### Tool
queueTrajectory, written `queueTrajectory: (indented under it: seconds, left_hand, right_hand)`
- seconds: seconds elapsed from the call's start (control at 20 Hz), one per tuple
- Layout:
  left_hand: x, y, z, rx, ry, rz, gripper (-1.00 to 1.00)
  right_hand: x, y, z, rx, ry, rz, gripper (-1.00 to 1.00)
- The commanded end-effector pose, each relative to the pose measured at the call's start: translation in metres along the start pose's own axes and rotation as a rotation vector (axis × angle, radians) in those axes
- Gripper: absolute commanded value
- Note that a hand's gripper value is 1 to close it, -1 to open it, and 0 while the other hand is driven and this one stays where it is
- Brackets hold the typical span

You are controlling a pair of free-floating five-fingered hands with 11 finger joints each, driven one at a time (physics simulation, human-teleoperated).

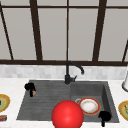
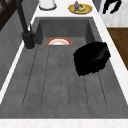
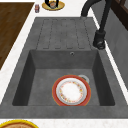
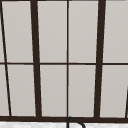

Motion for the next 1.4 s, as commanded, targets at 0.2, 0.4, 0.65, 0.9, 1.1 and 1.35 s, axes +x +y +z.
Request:
queueTrajectory:
  seconds: [0.2,0.4,0.65,0.9,1.1,1.35]
  left_hand:
    - [0.007,-0.001,-0.058,-0.034,0.014,-0.021,1.0]
    - [0.01,-0.002,-0.088,-0.036,0.016,-0.023,1.0]
    - [0.013,-0.004,-0.125,-0.037,0.017,-0.031,1.0]
    - [0.018,-0.004,-0.162,-0.037,0.017,-0.042,1.0]
    - [0.021,-0.004,-0.192,-0.04,0.019,-0.045,1.0]
    - [0.026,-0.004,-0.229,-0.046,0.023,-0.045,1.0]
  right_hand:
    - [0.0,0.0,0.0,0.0,0.0,0.0,0.0]
    - [0.0,0.0,0.0,0.0,0.0,0.0,0.0]
    - [0.0,0.0,0.0,0.0,0.0,0.0,0.0]
    - [0.0,0.0,0.0,0.0,0.0,0.0,0.0]
    - [0.0,0.0,0.0,0.0,0.0,0.0,0.0]
    - [0.0,0.0,0.0,0.0,0.0,0.0,0.0]
